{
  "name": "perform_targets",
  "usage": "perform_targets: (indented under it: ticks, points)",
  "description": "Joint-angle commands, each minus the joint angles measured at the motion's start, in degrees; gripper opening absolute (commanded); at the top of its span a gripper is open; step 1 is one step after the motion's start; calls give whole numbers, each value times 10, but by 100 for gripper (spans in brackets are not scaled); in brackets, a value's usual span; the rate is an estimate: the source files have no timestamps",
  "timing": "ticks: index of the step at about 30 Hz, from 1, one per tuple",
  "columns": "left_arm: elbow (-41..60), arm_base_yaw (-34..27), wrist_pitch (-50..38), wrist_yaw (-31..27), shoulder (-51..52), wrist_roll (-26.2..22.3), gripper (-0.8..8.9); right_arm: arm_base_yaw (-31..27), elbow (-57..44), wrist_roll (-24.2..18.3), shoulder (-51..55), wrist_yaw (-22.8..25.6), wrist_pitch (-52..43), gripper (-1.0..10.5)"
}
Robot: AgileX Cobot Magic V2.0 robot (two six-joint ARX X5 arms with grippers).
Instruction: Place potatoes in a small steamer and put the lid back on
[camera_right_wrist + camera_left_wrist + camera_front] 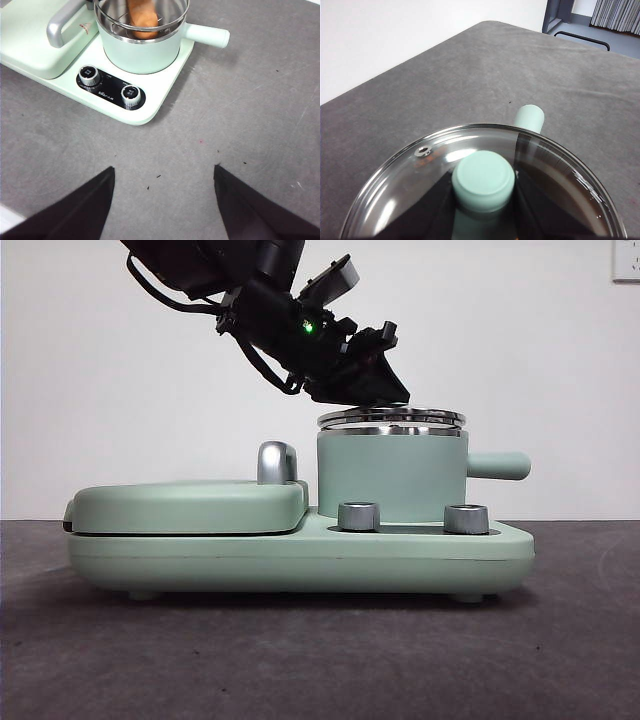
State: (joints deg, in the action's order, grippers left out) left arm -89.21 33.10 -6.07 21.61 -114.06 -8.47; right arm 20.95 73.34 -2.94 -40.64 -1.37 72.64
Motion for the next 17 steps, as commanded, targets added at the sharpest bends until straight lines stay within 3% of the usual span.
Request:
perform_targets:
  ticks: [1,8,17]
  points:
    - [-22,9,-12,5,-13,-16,15,2,5,6,-4,2,-6,306]
    - [-22,10,23,5,-13,-61,15,2,5,14,-5,3,-6,306]
    - [-22,10,40,5,-12,-61,15,2,5,15,-5,14,-8,306]
